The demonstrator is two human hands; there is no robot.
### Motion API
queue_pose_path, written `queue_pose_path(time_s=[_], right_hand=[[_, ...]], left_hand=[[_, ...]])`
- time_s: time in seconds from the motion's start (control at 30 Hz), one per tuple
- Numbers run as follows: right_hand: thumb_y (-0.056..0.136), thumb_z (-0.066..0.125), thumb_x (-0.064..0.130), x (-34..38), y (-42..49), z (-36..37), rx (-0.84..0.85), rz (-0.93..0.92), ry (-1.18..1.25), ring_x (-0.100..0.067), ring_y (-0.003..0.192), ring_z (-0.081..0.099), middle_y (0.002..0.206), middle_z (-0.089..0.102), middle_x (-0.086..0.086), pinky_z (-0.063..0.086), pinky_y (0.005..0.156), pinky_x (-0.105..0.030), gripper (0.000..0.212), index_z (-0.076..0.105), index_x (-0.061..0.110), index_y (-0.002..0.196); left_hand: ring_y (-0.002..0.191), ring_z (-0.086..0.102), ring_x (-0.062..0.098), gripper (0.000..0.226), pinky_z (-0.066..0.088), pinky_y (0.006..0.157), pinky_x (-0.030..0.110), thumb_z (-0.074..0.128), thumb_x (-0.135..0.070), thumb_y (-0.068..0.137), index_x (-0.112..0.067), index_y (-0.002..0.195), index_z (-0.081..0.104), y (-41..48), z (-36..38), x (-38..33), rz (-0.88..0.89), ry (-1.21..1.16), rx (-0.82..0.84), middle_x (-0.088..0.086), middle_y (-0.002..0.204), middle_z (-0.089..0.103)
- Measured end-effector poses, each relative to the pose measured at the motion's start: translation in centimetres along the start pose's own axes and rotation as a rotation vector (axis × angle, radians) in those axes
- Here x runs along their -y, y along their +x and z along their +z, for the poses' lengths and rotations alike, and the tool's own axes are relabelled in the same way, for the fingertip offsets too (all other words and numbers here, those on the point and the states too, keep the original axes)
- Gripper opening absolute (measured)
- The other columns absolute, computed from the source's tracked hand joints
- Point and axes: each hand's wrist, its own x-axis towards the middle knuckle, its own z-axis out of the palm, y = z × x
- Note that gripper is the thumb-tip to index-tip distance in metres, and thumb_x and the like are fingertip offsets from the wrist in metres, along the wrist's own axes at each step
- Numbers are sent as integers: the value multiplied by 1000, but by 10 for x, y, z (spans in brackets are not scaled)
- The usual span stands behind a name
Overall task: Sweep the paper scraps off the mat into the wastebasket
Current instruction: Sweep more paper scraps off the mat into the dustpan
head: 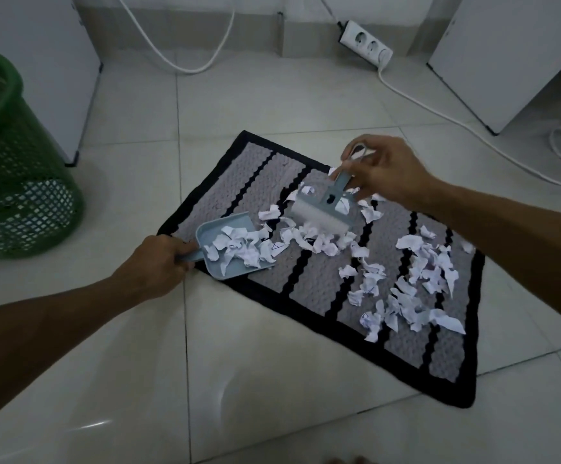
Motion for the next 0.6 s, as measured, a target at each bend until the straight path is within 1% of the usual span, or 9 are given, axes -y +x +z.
queue_pose_path(time_s=[0.03, 0.1, 0.17, 0.23, 0.27, 0.37, 0.43, 0.5, 0.6], right_hand=[[95, 61, 4, -1, 4, -6, -72, -17, 6, -28, 77, 76, 91, 76, -14, 63, 62, -44, 7, 62, 10, 96], [95, 61, 9, -8, 11, -12, -260, -75, -179, -24, 76, 75, 91, 75, -11, 62, 69, -41, 9, 63, 17, 92], [97, 58, 14, -17, 9, -7, -366, -88, -468, -18, 69, 68, 96, 74, -9, 53, 64, -26, 9, 64, 21, 97], [102, 51, 17, -32, 1, 14, -310, -74, -601, -14, 61, 62, 101, 73, -13, 42, 55, -17, 14, 62, 14, 110], [103, 48, 17, -38, -4, 29, -265, -77, -615, -14, 59, 62, 100, 73, -14, 42, 53, -17, 16, 60, 12, 112], [105, 43, 18, -37, -15, 75, -191, -119, -559, -24, 57, 67, 86, 73, -15, 56, 50, -33, 17, 59, 13, 108], [103, 46, 17, -26, -15, 95, -194, -140, -501, -23, 55, 64, 78, 70, -10, 58, 53, -41, 15, 60, 13, 103], [101, 49, 14, -15, -14, 106, -197, -171, -483, -16, 52, 57, 74, 68, -6, 56, 53, -37, 12, 61, 12, 100], [100, 51, 14, -6, -14, 107, -172, -200, -463, -7, 45, 45, 71, 65, -3, 42, 43, -23, 11, 62, 12, 100]], left_hand=[[80, 67, 26, 35, 53, 73, 32, 60, -5, 78, -12, 111, 69, -2, 1, -3, -8, -15, 5, 12, 95, 75], [74, 66, 24, 37, 52, 70, 30, 55, -13, 74, -12, 107, 71, -5, 4, -8, -5, -38, 5, 9, 88, 75], [68, 65, 22, 34, 54, 66, 32, 58, -11, 73, -14, 104, 73, -7, 6, -11, -4, -63, 18, 6, 81, 75], [64, 66, 21, 31, 56, 63, 36, 63, -9, 75, -15, 104, 73, -8, 9, -13, -25, -82, 30, 5, 77, 74], [63, 65, 20, 31, 56, 62, 36, 63, -12, 75, -15, 104, 73, -9, 10, -14, -37, -87, 35, 5, 76, 74], [58, 64, 18, 33, 51, 55, 27, 65, -9, 75, -14, 107, 71, -11, 16, -24, -38, -118, 25, 8, 76, 75], [59, 65, 19, 35, 53, 56, 28, 66, -5, 74, -12, 108, 70, -11, 19, -33, -25, -147, 15, 8, 77, 75], [62, 67, 21, 34, 57, 60, 35, 67, -6, 74, -13, 107, 70, -12, 21, -40, -26, -174, 16, 8, 78, 76], [64, 68, 19, 33, 57, 62, 37, 69, -12, 73, -15, 106, 71, -13, 24, -42, -46, -180, 16, 5, 78, 76]])
